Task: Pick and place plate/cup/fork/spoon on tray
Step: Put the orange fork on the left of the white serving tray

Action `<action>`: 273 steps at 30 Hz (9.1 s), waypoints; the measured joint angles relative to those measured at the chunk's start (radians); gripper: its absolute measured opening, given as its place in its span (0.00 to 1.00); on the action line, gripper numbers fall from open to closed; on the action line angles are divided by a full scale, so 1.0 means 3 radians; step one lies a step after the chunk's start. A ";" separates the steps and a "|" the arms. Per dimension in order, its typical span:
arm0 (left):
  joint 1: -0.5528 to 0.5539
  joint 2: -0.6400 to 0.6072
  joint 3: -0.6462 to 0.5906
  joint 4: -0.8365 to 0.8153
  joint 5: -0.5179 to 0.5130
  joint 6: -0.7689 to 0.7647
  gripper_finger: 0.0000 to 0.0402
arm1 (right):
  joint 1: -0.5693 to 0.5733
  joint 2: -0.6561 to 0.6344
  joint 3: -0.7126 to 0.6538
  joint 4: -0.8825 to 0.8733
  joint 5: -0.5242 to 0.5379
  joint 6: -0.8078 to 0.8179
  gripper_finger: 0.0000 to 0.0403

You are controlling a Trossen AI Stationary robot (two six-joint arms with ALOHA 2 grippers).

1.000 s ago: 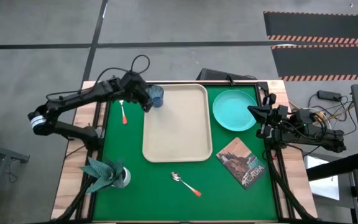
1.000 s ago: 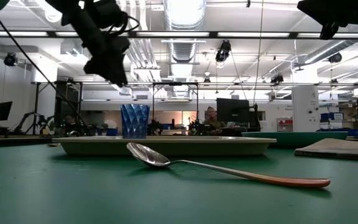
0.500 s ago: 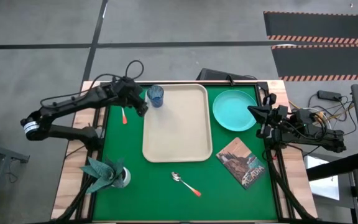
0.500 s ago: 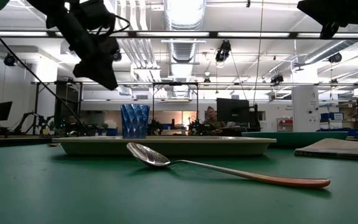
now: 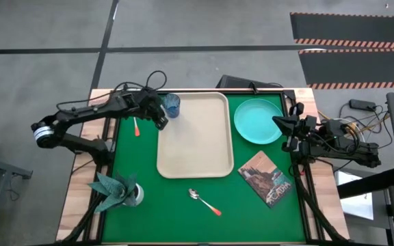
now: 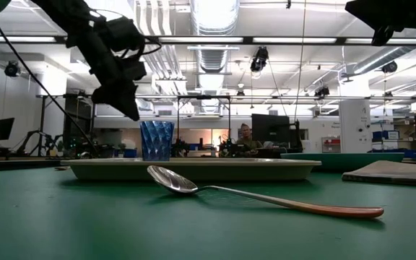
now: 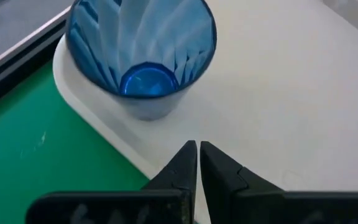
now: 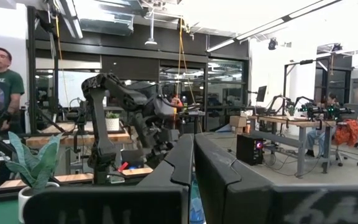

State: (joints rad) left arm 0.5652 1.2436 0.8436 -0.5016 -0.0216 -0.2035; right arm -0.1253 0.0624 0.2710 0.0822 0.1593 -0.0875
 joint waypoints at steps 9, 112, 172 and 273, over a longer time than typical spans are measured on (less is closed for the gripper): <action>0.0000 0.0130 0.0020 0.0137 -0.0047 -0.0005 0.01 | 0.0000 0.0000 0.0000 0.0000 0.0000 -0.0005 0.02; -0.0028 -0.0564 -0.0446 -0.0889 -0.1422 -0.1462 0.01 | 0.0000 0.0000 0.0000 -0.0011 -0.0001 0.0005 0.02; 0.0563 0.0390 -0.0707 -0.0267 -0.1341 -0.1923 0.01 | 0.0000 0.0000 0.0001 -0.0086 -0.0001 0.0004 0.02; 0.0231 -0.1133 -0.1086 0.0789 -0.2049 -0.1709 0.01 | 0.0000 0.0000 0.0001 -0.0083 -0.0001 -0.0058 0.02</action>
State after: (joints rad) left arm 0.6345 0.9038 0.5179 -0.2650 -0.6363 -0.7162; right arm -0.1253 0.0624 0.2714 0.0574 0.1589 -0.1047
